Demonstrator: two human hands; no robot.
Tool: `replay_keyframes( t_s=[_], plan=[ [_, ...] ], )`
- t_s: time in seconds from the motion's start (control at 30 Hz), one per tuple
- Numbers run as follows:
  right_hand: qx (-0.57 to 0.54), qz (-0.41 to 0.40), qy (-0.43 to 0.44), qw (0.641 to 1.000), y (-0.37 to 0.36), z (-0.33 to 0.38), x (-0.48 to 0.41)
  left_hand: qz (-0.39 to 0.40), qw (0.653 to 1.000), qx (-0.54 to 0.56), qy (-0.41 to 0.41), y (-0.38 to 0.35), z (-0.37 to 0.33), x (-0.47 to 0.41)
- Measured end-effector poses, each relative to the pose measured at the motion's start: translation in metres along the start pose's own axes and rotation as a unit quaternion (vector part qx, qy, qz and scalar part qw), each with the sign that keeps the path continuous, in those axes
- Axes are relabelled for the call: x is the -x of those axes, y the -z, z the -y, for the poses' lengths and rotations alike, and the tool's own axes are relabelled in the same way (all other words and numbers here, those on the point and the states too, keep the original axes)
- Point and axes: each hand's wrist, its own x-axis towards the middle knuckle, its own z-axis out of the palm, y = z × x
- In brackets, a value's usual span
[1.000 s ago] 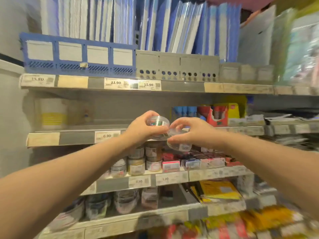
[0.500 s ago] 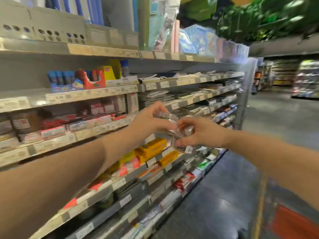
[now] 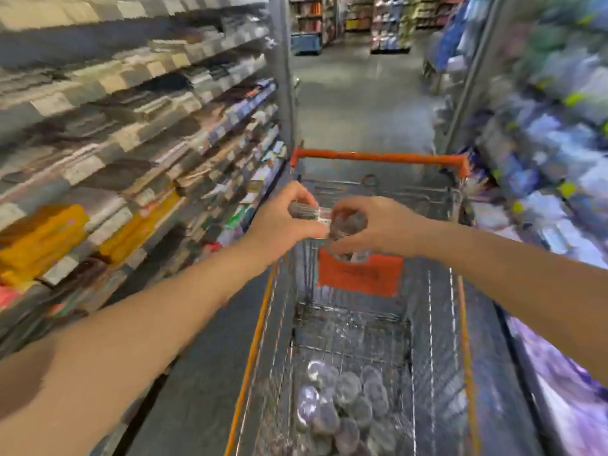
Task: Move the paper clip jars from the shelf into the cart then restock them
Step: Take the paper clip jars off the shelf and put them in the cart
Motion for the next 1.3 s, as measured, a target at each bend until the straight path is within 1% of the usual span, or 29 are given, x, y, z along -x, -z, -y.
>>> replay_keyframes(
  t_s=[0.07, 0.23, 0.3, 0.4, 0.53, 0.63, 0.7, 0.8, 0.87, 0.97, 1.03, 1.13, 1.23, 1.27, 1.3],
  plan=[
    [0.012, 0.013, -0.041, 0.999, -0.022, -0.039, 0.010, 0.034, 0.999, -0.030, 0.024, -0.041, 0.024, -0.010],
    [-0.033, 0.055, -0.136, 0.989, -0.111, -0.117, 0.033, 0.129, 0.984, -0.069, 0.103, -0.122, 0.106, -0.008],
    [-0.055, 0.076, -0.188, 0.978, -0.159, -0.141, 0.045, 0.176, 0.970, -0.098, 0.134, -0.147, 0.141, 0.002],
    [-0.067, 0.107, -0.274, 0.953, -0.230, -0.168, 0.065, 0.248, 0.941, -0.145, 0.178, -0.183, 0.190, 0.028],
    [-0.081, 0.115, -0.374, 0.917, -0.297, -0.184, 0.093, 0.264, 0.920, -0.177, 0.231, -0.221, 0.237, 0.074],
    [-0.058, 0.110, -0.414, 0.902, -0.329, -0.191, 0.112, 0.271, 0.917, -0.150, 0.252, -0.242, 0.266, 0.104],
    [-0.064, 0.108, -0.442, 0.888, -0.346, -0.196, 0.127, 0.287, 0.906, -0.167, 0.261, -0.254, 0.281, 0.118],
    [-0.079, 0.085, -0.505, 0.855, -0.365, -0.206, 0.149, 0.327, 0.890, -0.229, 0.222, -0.268, 0.297, 0.132],
    [-0.088, 0.087, -0.533, 0.837, -0.376, -0.211, 0.161, 0.360, 0.877, -0.259, 0.184, -0.274, 0.307, 0.139],
    [-0.090, 0.109, -0.553, 0.821, -0.391, -0.211, 0.172, 0.405, 0.853, -0.295, 0.145, -0.280, 0.322, 0.150],
    [-0.077, 0.113, -0.562, 0.815, -0.395, -0.211, 0.172, 0.427, 0.841, -0.315, 0.105, -0.283, 0.331, 0.156],
    [-0.066, 0.136, -0.543, 0.826, -0.397, -0.206, 0.167, 0.452, 0.826, -0.336, 0.029, -0.281, 0.333, 0.163],
    [-0.076, 0.163, -0.504, 0.845, -0.399, -0.194, 0.169, 0.474, 0.806, -0.347, -0.070, -0.276, 0.337, 0.172],
    [-0.071, 0.179, -0.487, 0.852, -0.399, -0.190, 0.171, 0.498, 0.794, -0.336, -0.087, -0.273, 0.337, 0.176],
    [-0.062, 0.199, -0.467, 0.859, -0.400, -0.186, 0.174, 0.506, 0.791, -0.328, -0.101, -0.270, 0.338, 0.179]
  ],
)
